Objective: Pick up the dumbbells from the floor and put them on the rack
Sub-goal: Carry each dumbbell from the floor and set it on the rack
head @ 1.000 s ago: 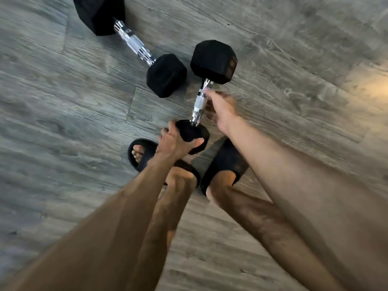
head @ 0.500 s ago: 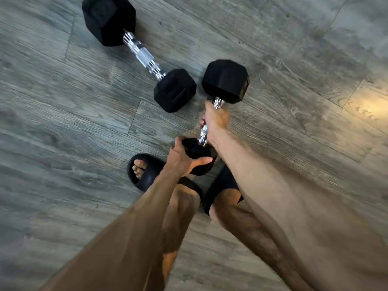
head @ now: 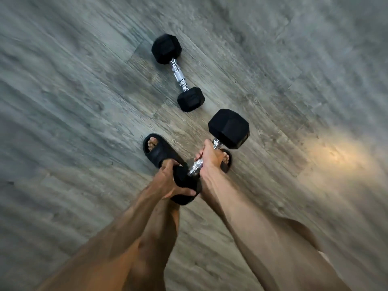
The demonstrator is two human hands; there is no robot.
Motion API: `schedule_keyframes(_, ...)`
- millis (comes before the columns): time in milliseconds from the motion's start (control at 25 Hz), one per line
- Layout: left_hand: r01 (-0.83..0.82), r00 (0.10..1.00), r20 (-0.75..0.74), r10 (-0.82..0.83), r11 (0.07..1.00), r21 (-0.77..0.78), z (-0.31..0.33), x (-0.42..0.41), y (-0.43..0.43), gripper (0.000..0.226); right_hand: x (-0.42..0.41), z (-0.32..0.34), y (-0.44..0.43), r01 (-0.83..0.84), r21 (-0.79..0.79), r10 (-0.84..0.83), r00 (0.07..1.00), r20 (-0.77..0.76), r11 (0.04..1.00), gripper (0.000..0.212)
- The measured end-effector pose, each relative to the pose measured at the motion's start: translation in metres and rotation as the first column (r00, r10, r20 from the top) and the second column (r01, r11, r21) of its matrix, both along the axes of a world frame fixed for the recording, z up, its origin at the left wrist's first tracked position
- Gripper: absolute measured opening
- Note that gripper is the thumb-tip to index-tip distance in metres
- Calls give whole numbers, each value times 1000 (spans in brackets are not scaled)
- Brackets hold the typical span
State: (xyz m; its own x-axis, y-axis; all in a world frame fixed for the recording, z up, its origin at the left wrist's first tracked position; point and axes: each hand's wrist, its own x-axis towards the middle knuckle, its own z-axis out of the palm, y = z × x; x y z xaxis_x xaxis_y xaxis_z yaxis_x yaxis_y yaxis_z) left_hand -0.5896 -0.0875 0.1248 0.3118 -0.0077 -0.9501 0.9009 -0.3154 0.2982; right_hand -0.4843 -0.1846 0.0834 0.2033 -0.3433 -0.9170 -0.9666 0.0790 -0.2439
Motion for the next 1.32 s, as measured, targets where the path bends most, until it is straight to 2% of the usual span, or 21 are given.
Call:
schedule_keyframes(160, -76, 997, 34, 76, 997, 0, 130, -28, 16, 79, -20, 124, 24, -85, 42, 85, 996, 17, 995, 35)
schedule_keyframes(200, -73, 997, 37, 73, 997, -2, 154, -33, 19, 82, -24, 151, 30, -104, 43, 103, 994, 28, 994, 34)
schedule_keyframes(320, -122, 992, 26, 122, 992, 23, 232, -59, 31, 119, -38, 242, 57, -215, 74, 207, 973, 97, 974, 25)
schedule_keyframes(520, -398, 913, 105, 395, 917, 10, 329, -109, 38, 119, -74, 350, 101, -457, 73, 434, 876, 209, 887, 22)
schedule_keyframes(680, -577, 806, 148, 572, 816, -12, 369, -157, 44, 108, -121, 392, 132, -643, 51, 609, 745, 272, 764, 26)
schedule_keyframes(920, -774, 610, 232, 758, 633, -33, 384, -232, 44, 99, -199, 414, 179, -845, 9, 812, 516, 273, 534, 22)
schedule_keyframes(1160, -908, 390, 232, 891, 415, -68, 398, -304, 55, 93, -287, 431, 227, -971, -16, 938, 228, 259, 240, 27)
schedule_keyframes(1320, -958, 260, 246, 934, 282, -59, 401, -350, 79, 94, -346, 444, 267, -992, 16, 957, 125, 262, 126, 36)
